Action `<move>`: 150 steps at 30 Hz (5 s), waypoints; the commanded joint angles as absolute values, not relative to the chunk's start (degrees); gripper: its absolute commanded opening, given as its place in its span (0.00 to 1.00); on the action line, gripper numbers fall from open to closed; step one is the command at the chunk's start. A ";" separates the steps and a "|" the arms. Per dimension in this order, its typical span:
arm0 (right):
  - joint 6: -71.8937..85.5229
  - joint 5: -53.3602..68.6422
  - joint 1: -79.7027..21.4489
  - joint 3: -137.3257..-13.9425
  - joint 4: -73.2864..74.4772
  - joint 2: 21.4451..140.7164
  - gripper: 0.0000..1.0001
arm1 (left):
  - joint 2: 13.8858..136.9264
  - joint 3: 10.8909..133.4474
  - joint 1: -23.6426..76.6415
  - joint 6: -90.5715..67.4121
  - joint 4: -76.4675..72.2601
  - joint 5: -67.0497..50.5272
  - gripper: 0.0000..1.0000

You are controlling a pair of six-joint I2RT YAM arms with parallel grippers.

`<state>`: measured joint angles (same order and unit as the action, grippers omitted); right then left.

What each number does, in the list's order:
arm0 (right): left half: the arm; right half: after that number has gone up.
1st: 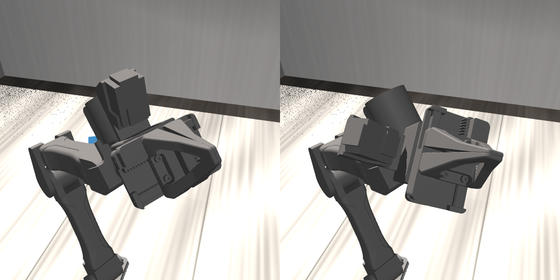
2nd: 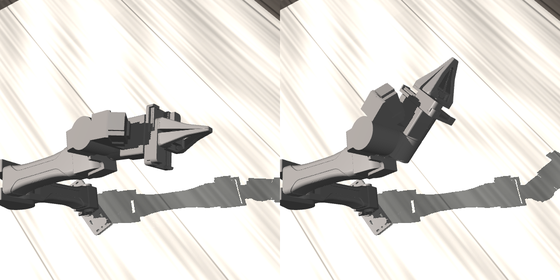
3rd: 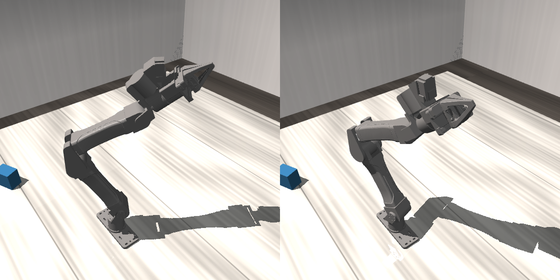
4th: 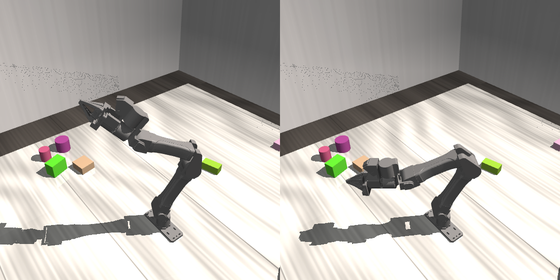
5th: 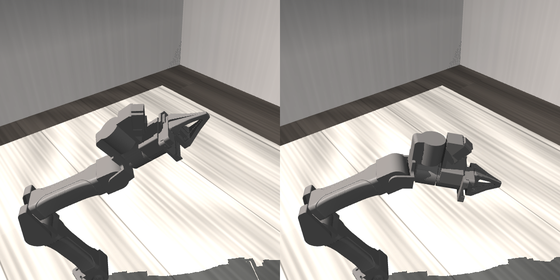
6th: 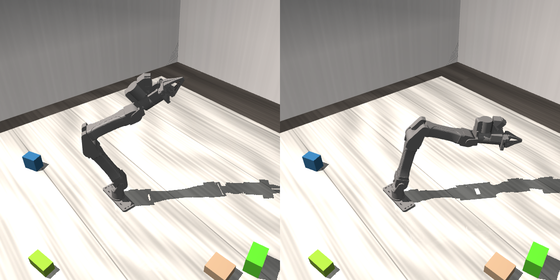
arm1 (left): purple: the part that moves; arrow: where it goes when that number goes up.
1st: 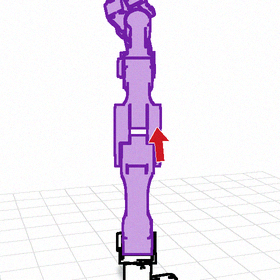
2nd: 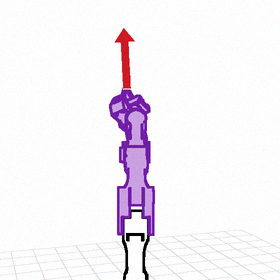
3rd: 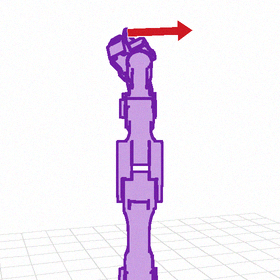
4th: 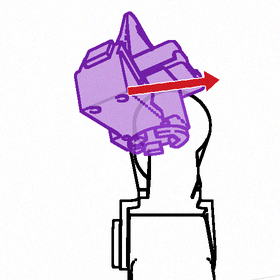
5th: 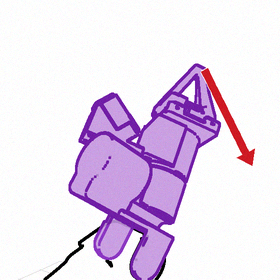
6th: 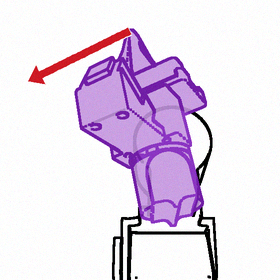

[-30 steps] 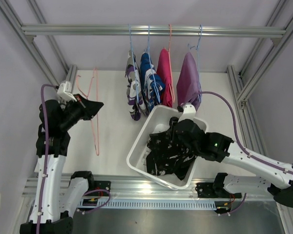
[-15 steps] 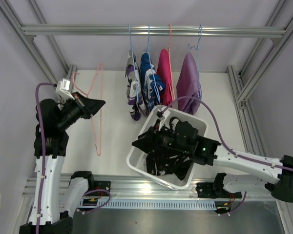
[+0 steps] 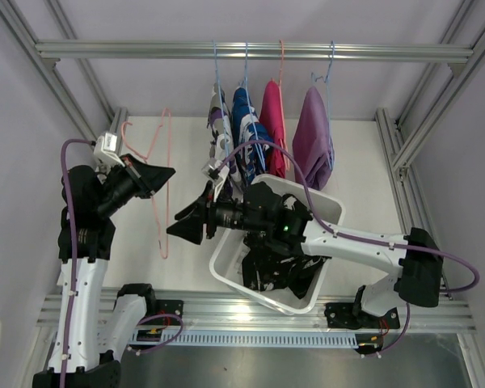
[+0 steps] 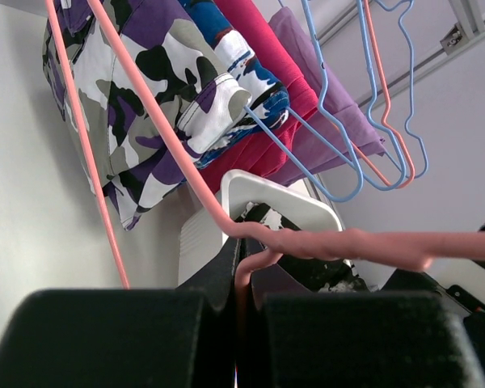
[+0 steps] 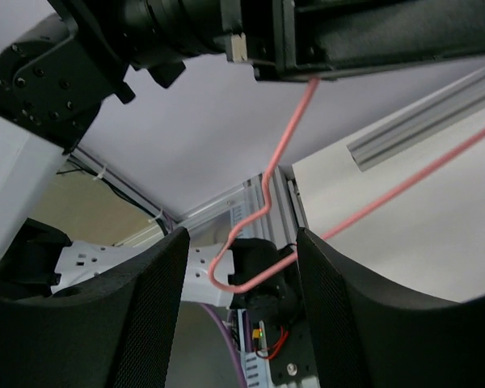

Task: Remove the trousers from the hanger
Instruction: Place the hanger at the clothesline.

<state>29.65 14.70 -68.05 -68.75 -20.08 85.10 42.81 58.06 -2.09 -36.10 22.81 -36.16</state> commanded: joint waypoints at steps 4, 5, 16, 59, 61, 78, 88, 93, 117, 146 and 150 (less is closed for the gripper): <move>27.16 15.74 -69.25 -75.14 -23.82 89.91 0.60 | 42.63 58.10 -1.85 -36.73 20.31 -35.86 0.01; 26.72 15.21 -69.43 -75.58 -23.47 91.22 0.61 | 42.63 58.10 -1.85 -37.00 20.13 -36.03 0.00; 21.45 12.39 -70.05 -80.15 -21.97 96.58 0.60 | 43.33 58.01 -1.85 -37.71 19.33 -38.50 0.01; 23.20 4.31 -68.73 -86.13 -16.18 97.30 0.00 | 39.03 54.93 -1.58 -33.84 15.47 -40.78 0.66; 23.20 4.22 -68.73 -85.96 -15.82 97.38 0.00 | 38.94 55.89 -1.58 -34.63 15.73 -41.65 0.69; 23.11 3.07 -63.11 -86.57 -8.97 92.99 0.00 | 32.70 64.33 -1.58 -29.45 27.24 -31.31 0.86; 26.28 6.68 -59.50 -97.72 -1.86 97.20 0.00 | 30.67 61.88 -1.58 -28.74 27.86 -28.39 0.87; 28.38 9.92 -57.84 -104.14 -0.18 100.54 0.00 | 30.59 60.73 -1.58 -28.48 27.42 -27.95 0.87; 33.57 16.61 -51.16 -112.85 6.06 104.24 0.00 | 25.58 45.28 -1.06 -26.72 21.01 -22.85 0.89; 41.04 22.50 -45.35 -112.15 6.07 107.40 0.00 | 21.88 41.04 -1.05 -24.79 21.27 -20.74 0.88; 41.48 22.94 -45.53 -110.13 5.01 106.96 0.00 | 21.80 40.96 -1.05 -24.87 21.27 -20.83 0.88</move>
